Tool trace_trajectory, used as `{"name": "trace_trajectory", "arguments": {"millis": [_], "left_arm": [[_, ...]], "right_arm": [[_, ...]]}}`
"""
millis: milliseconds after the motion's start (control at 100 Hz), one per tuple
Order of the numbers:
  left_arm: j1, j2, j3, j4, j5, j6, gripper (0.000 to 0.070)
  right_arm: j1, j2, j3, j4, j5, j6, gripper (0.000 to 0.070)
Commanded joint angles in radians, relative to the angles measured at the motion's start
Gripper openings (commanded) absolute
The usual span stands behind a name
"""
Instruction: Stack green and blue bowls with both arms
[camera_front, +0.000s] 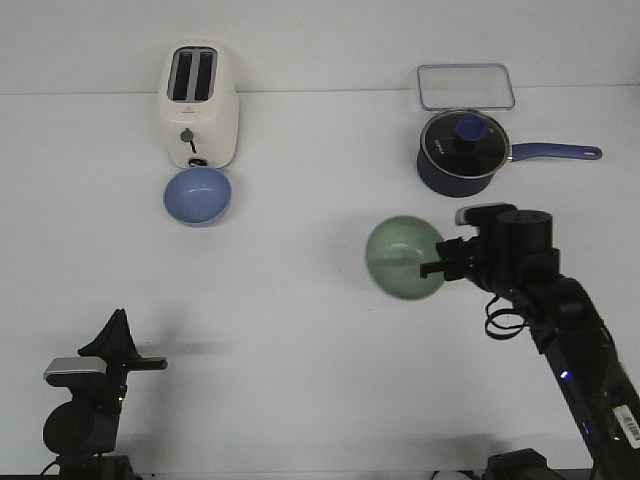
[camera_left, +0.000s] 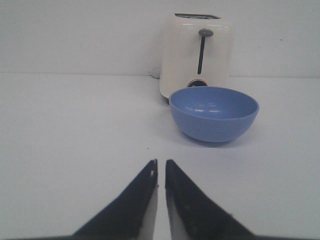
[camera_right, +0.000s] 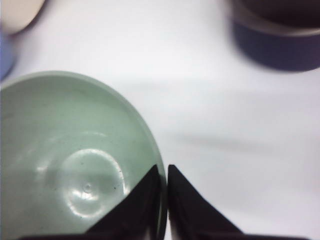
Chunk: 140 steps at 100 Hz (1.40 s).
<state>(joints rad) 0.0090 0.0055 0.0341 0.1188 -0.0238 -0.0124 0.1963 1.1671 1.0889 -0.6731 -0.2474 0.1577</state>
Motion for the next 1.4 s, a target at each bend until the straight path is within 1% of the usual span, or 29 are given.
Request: {"name": "trace_trajectory", "arguments": {"millis": [0, 80, 180, 230, 350, 460, 560, 630, 670, 760, 800, 820, 910, 950, 1120, 1270, 1320, 1390], "left_arm": [[0.002, -0.001, -0.020, 0.011, 0.002, 0.005, 0.0015], [0.002, -0.001, -0.020, 0.011, 0.002, -0.004, 0.0015], [0.002, -0.001, -0.020, 0.012, 0.002, -0.023, 0.0015], [0.002, -0.001, -0.020, 0.012, 0.002, -0.055, 0.0014], [0.002, -0.001, -0.020, 0.013, 0.002, -0.134, 0.0015], [0.002, -0.001, -0.020, 0.014, 0.002, -0.218, 0.0014], [0.002, -0.001, -0.020, 0.014, 0.002, -0.279, 0.0013], [0.002, -0.001, -0.017, 0.017, 0.002, -0.336, 0.0012], [0.002, -0.001, -0.014, 0.017, 0.002, -0.373, 0.0012], [0.002, -0.001, -0.001, 0.018, 0.002, -0.453, 0.0012], [0.002, -0.001, 0.006, 0.016, 0.002, -0.489, 0.0012], [0.002, -0.001, 0.009, 0.017, 0.002, -0.508, 0.0012], [0.002, 0.000, 0.034, 0.012, 0.002, -0.581, 0.0013], [0.002, 0.000, 0.049, 0.009, 0.002, -0.601, 0.0013], [0.002, 0.063, 0.155, -0.036, 0.002, -0.598, 0.0014], [0.002, 0.258, 0.287, -0.102, 0.003, -0.561, 0.0013], [0.002, 0.349, 0.338, -0.113, 0.011, -0.536, 0.0013], [0.002, 0.493, 0.420, -0.129, 0.042, -0.480, 0.0013]], "right_arm": [[0.085, 0.008, -0.025, 0.015, 0.043, 0.030, 0.0000], [0.175, 0.010, -0.078, 0.050, 0.098, 0.054, 0.0000], [0.262, 0.017, -0.141, 0.116, 0.103, 0.094, 0.0000], [0.306, 0.029, -0.175, 0.160, 0.119, 0.115, 0.0000], [0.374, 0.058, -0.227, 0.195, 0.168, 0.129, 0.0000], [0.406, 0.097, -0.257, 0.214, 0.171, 0.131, 0.0000], [0.417, 0.134, -0.259, 0.214, 0.174, 0.130, 0.0000], [0.420, 0.151, -0.259, 0.220, 0.173, 0.130, 0.0000], [0.420, 0.153, -0.259, 0.220, 0.171, 0.128, 0.0043], [0.420, 0.148, -0.259, 0.219, 0.169, 0.122, 0.0244], [0.420, 0.139, -0.259, 0.218, 0.169, 0.122, 0.0291], [0.419, 0.131, -0.258, 0.216, 0.169, 0.122, 0.0300], [0.410, 0.082, -0.255, 0.217, 0.169, 0.115, 0.0301], [0.405, 0.050, -0.254, 0.217, 0.171, 0.114, 0.0301], [0.367, -0.113, -0.246, 0.216, 0.171, 0.111, 0.0301], [0.317, -0.231, -0.246, 0.204, 0.171, 0.105, 0.0300], [0.301, -0.257, -0.246, 0.195, 0.171, 0.105, 0.0300], [0.282, -0.283, -0.246, 0.183, 0.171, 0.103, 0.0300]]}}
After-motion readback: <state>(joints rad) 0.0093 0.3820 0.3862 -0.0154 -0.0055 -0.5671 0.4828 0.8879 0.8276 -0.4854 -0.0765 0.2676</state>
